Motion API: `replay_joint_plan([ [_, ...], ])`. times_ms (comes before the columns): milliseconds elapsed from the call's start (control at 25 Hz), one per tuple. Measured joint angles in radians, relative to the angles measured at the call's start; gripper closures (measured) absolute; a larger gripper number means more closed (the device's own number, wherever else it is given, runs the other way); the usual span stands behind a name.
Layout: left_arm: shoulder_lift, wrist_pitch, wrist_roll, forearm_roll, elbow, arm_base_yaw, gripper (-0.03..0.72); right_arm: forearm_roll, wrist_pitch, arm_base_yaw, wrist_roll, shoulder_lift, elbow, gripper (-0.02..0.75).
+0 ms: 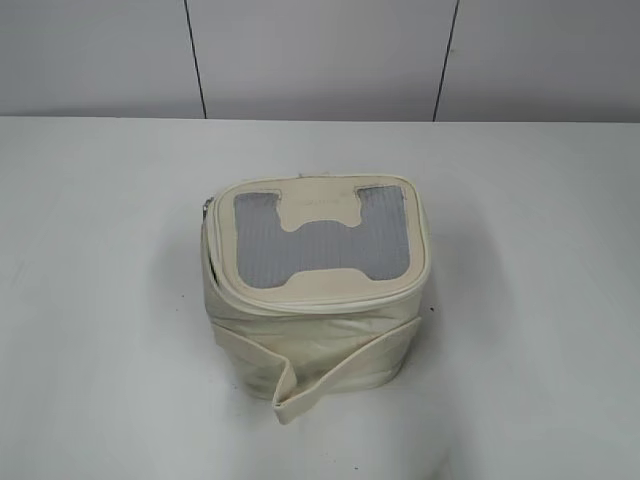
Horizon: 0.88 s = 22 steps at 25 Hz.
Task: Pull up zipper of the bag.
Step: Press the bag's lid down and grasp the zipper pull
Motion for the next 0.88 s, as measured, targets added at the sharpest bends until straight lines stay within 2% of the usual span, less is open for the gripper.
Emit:
replay_joint_plan([
  [240, 0.252, -0.002, 0.197, -0.260, 0.000, 0.000, 0.450, 0.000, -0.058, 0.129, -0.127, 0.239, -0.101, 0.246],
  [400, 0.408, 0.011, 0.354, -0.443, 0.000, 0.000, 0.442, 0.001, -0.059, 0.152, -0.177, 0.464, -0.229, 0.248],
  [520, 0.537, 0.036, 0.453, -0.539, -0.001, 0.000, 0.439, 0.013, -0.049, 0.152, -0.235, 0.603, -0.341, 0.275],
  [680, 0.647, 0.058, 0.527, -0.596, -0.023, 0.000, 0.440, 0.123, -0.016, 0.152, -0.399, 0.798, -0.501, 0.295],
  [880, 0.756, 0.060, 0.568, -0.608, -0.090, 0.000, 0.438, 0.298, 0.102, 0.160, -0.590, 1.025, -0.706, 0.297],
])
